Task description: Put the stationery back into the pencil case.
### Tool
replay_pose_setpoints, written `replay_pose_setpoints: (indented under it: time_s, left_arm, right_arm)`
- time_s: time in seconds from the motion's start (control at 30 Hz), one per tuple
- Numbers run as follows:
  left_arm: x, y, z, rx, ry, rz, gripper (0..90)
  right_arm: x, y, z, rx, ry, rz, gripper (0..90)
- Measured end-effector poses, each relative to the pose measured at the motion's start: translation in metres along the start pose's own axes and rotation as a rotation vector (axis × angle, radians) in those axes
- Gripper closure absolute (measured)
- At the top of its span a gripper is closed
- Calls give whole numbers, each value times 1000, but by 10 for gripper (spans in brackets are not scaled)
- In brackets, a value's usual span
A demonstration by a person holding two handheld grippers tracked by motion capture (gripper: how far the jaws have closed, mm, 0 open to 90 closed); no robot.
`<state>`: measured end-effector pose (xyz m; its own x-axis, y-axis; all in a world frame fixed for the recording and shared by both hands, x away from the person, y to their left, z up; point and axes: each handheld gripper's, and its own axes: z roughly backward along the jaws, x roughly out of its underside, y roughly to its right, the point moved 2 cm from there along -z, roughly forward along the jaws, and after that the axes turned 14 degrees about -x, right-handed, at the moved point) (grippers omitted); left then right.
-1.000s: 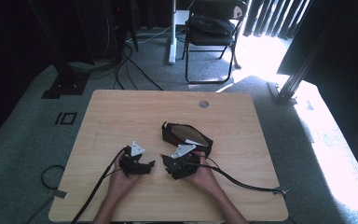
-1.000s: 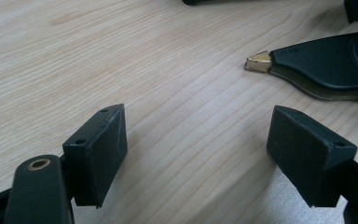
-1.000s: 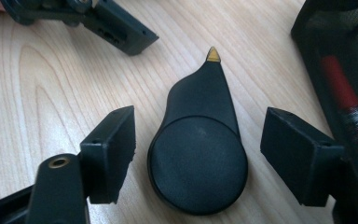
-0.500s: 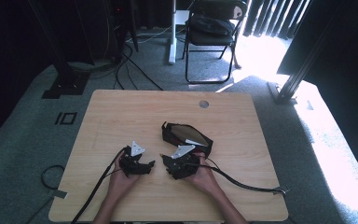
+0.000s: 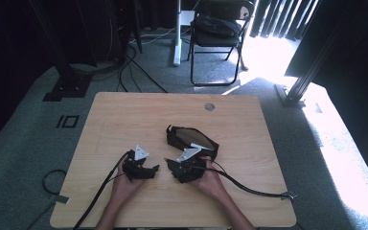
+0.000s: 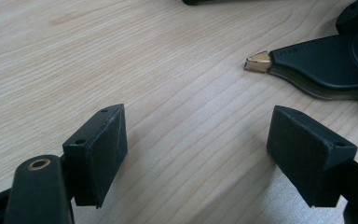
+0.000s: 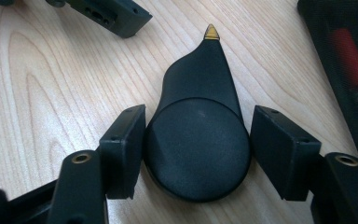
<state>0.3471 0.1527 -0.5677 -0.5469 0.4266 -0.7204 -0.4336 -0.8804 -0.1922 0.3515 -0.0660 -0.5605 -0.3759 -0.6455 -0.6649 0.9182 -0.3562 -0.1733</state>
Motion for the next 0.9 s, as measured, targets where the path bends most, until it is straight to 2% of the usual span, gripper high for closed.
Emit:
replay_pose_setpoints:
  time_s: [0.2, 0.8, 0.9]
  left_arm:
    - [0, 0, 0, 0, 0, 0, 207]
    - [0, 0, 0, 0, 2, 4, 207]
    - [0, 0, 0, 0, 2, 4, 207]
  right_arm:
    - [0, 1, 1, -1, -9, 0, 403]
    - [-4, 5, 5, -12, -78, -11, 410]
    - [-4, 5, 5, -9, -72, -5, 412]
